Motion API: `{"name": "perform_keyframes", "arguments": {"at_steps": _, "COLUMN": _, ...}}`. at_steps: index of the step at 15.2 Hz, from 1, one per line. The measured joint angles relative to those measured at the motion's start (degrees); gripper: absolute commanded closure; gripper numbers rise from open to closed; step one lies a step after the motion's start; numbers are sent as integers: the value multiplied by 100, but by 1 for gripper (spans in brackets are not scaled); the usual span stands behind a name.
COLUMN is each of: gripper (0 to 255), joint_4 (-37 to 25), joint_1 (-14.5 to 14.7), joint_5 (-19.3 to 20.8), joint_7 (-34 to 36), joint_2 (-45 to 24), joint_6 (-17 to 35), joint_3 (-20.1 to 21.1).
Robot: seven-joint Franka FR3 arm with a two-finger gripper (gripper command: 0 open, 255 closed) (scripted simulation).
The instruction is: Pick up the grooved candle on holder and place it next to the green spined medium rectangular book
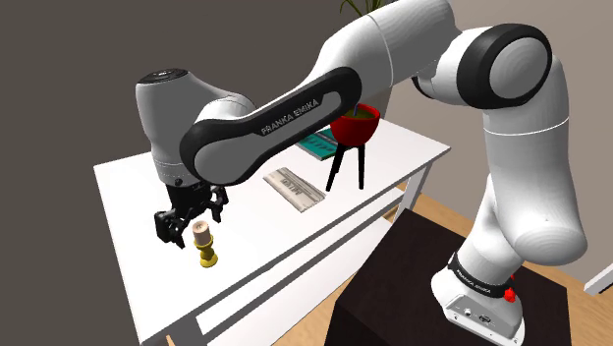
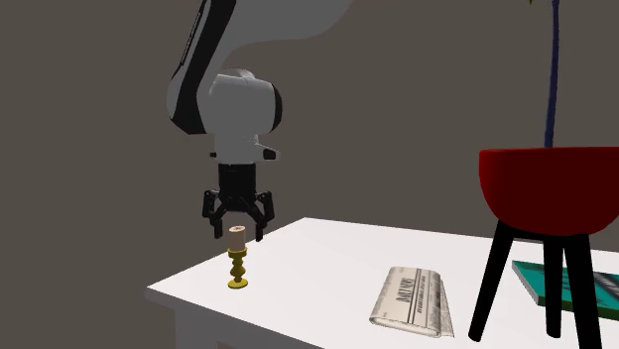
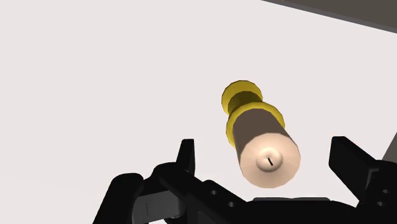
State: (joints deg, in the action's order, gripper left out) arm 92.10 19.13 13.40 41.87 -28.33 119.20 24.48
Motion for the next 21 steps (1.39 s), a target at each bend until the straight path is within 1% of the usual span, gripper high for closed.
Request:
{"name": "perform_keyframes", "arguments": {"at_steps": 12, "gripper": 255, "joint_4": -12, "joint_1": -8, "joint_5": -21, "joint_7": -10, "joint_2": 48, "joint_6": -56, "joint_3": 12}}
{"name": "perform_keyframes", "arguments": {"at_steps": 21, "gripper": 255, "joint_4": -425, "joint_1": -18, "joint_5": -135, "joint_7": -98, "joint_2": 237, "joint_6": -637, "joint_3": 71}}
